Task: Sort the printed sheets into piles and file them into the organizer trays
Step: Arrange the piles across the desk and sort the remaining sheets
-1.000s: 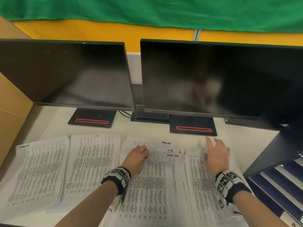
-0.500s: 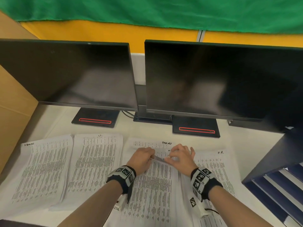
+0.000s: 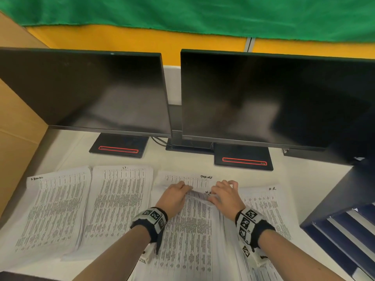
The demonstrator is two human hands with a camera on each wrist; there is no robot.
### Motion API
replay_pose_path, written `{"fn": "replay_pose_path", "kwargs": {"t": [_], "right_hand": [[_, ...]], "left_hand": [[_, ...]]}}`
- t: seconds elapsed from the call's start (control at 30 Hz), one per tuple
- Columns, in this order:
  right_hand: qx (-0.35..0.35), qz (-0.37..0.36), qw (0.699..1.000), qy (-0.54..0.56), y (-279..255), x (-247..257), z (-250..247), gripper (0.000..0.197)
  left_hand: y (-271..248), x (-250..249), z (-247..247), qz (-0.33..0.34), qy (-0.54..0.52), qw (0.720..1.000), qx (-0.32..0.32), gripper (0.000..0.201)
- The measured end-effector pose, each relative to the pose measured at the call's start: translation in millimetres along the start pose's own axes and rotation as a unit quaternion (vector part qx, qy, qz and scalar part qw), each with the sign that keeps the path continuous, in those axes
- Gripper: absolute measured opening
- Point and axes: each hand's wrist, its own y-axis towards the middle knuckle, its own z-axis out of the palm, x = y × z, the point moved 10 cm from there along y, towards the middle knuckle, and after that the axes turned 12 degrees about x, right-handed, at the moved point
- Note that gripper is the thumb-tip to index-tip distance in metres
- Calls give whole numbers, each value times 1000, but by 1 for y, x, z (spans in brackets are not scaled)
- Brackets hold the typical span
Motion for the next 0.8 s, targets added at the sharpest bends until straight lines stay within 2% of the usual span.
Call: {"fn": "replay_pose_path", "kwargs": {"t": [0.07, 0.17, 0.2, 0.3, 0.4, 0.5, 0.6, 0.67, 0.73, 0.8], "right_hand": [[-14, -8, 999, -28, -2, 5, -1, 22], [-27, 10, 997, -69, -5, 8, -5, 10], [-42, 2, 997, -61, -7, 9, -8, 11], [-66, -7, 998, -22, -10, 10, -12, 32], [-56, -5, 998, -6, -12, 10, -12, 11], [-75, -4, 997, -18, -18, 8, -14, 15], [-71, -19, 997, -21, -22, 11, -12, 8], [-53, -6, 994, 99, -23, 6, -7, 4], [-35, 50, 963, 262, -21, -12, 5, 8], [20, 102, 934, 341, -17, -25, 26, 14]], "left_hand": [[-1, -1, -1, 5, 3, 1000, -7, 36], [-3, -3, -2, 12, 8, 1000, -15, 41], [-3, -3, -3, 14, 10, 1000, -16, 42], [-3, -4, -5, 16, 11, 1000, -13, 44], [-6, -3, -5, 15, 1, 1000, -17, 41], [-8, -1, -5, 13, -3, 1000, -24, 33], [-9, -1, -7, 13, -11, 999, -27, 26], [-10, 0, -9, 9, -26, 999, -30, 23], [-9, 3, -11, 1, -44, 999, -29, 22], [-8, 5, -12, -14, -63, 998, -19, 22]]}}
